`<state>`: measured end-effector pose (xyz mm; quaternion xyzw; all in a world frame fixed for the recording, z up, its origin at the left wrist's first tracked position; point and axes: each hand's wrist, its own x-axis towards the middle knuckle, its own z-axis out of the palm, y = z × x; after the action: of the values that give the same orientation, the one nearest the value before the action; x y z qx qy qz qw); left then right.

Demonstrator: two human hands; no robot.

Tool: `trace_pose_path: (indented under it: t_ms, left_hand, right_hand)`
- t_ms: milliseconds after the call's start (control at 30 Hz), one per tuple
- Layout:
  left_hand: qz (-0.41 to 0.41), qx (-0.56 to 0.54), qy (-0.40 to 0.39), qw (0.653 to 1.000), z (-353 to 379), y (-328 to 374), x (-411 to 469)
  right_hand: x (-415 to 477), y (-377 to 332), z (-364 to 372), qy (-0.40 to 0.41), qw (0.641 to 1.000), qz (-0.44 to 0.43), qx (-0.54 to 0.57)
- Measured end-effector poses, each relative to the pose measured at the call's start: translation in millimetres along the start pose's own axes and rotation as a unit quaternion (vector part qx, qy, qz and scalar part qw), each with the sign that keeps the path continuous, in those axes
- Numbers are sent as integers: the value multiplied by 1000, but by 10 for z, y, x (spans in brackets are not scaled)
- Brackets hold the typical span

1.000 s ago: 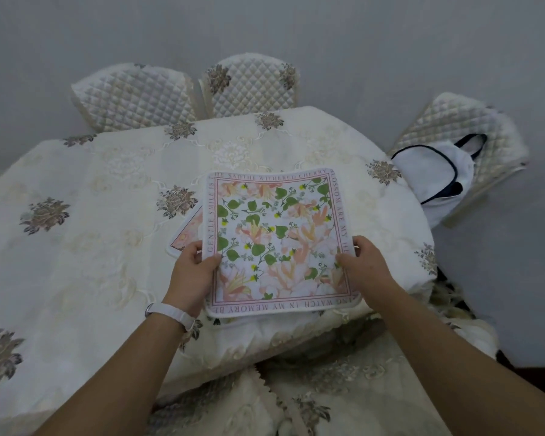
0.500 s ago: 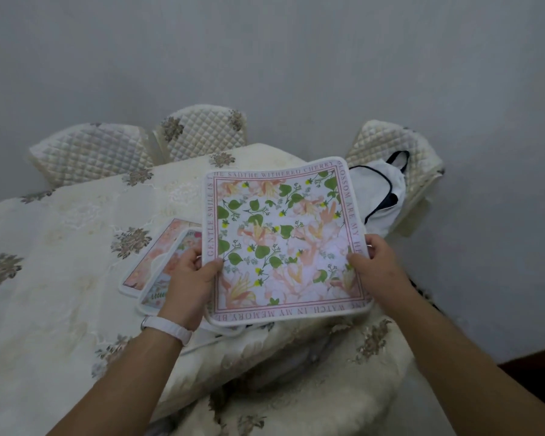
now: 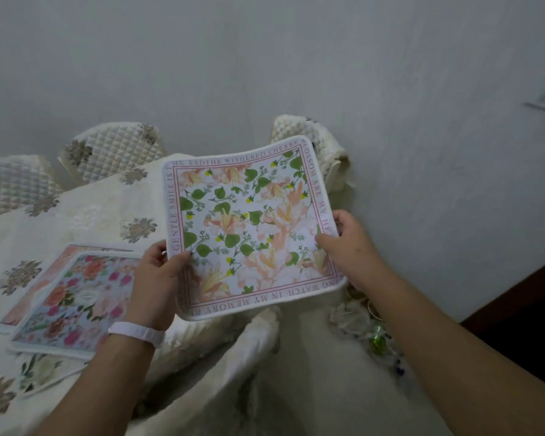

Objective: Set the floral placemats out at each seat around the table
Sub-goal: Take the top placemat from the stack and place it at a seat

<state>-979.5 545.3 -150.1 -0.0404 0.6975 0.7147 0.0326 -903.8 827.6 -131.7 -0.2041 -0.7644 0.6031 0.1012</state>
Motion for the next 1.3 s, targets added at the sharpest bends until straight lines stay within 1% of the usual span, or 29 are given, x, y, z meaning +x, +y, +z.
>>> trace_pose_path:
  t_ms: [133,233,367,500,800,1000,1067,1300]
  left_hand:
    - [1,-8,-8,1000,580,20,-160]
    - [-1,-9,-13,1000,894,50,-120]
    - [3,-7,-14,1000,1241,39,83]
    - [-4,-12,-11,1000,1497,-36,452]
    - [-30,-45,42,998,1881,-263,1621]
    - [-55,-64,88,993,1931,-236,2270]
    - [-57,-57,111,991,1915,-217,2393]
    - [-86,-60,215,971,1687,-249,2587]
  right_hand:
    - [74,91,-573,6,1000,4,13]
    - [203,116,-865,4,1000,3,31]
    - [475,188,-1061,10,999,8,48]
    - [930,233,-1104,9,999,16,29]
    - [2426,126,-889,-41,998,22,-32]
    - [3251,-91,-639,-83,996,15,-31]
    - [3466,-127,-532,-98,995,16,-23]
    - [4139,-217,31,-193,979,-14,-64]
